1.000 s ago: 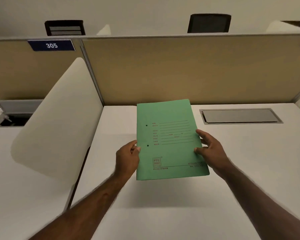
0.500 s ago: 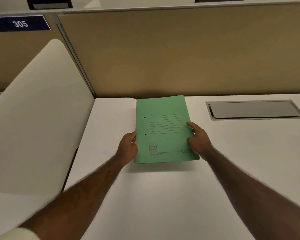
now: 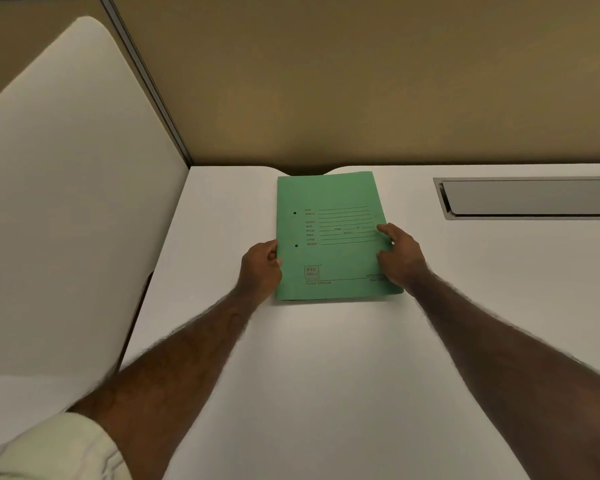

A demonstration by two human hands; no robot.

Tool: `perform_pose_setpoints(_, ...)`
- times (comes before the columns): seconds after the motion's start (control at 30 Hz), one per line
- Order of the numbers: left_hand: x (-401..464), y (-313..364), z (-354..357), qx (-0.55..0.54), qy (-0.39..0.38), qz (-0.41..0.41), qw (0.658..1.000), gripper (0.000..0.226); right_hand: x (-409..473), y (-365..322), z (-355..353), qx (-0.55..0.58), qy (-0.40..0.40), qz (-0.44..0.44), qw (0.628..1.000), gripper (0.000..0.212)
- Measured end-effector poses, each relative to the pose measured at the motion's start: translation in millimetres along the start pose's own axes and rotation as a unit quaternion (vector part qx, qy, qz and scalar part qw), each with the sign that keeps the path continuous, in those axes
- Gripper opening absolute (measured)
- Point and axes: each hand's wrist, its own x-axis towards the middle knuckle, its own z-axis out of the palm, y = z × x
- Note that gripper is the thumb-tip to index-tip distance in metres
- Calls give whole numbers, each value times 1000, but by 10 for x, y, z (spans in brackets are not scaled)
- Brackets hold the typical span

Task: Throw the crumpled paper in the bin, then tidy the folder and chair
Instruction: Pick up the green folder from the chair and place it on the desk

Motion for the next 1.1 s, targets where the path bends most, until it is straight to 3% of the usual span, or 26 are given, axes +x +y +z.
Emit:
perform_pose_setpoints(0.17, 47, 11, 32, 22, 16, 4, 1000, 25, 64, 43, 1, -29, 13, -10, 999, 59)
perform_pose_setpoints(0.37, 57, 34, 82, 48, 51, -26, 997, 35, 76, 56, 29, -43, 27, -19, 999, 56)
perform_pose_setpoints(0.53, -5, -10, 98, 19, 34, -18, 999, 4, 17, 74, 73, -44, 43, -23, 998, 52)
perform_pose_setpoints(0.87, -331, -13, 135, 4, 56, 4, 998, 44, -227, 221, 181, -106, 39, -56, 992, 56)
perform_pose_setpoints(1.1, -708, -45, 116, 9, 106, 4, 994, 47, -536, 288, 142, -83, 103, -77, 988, 54)
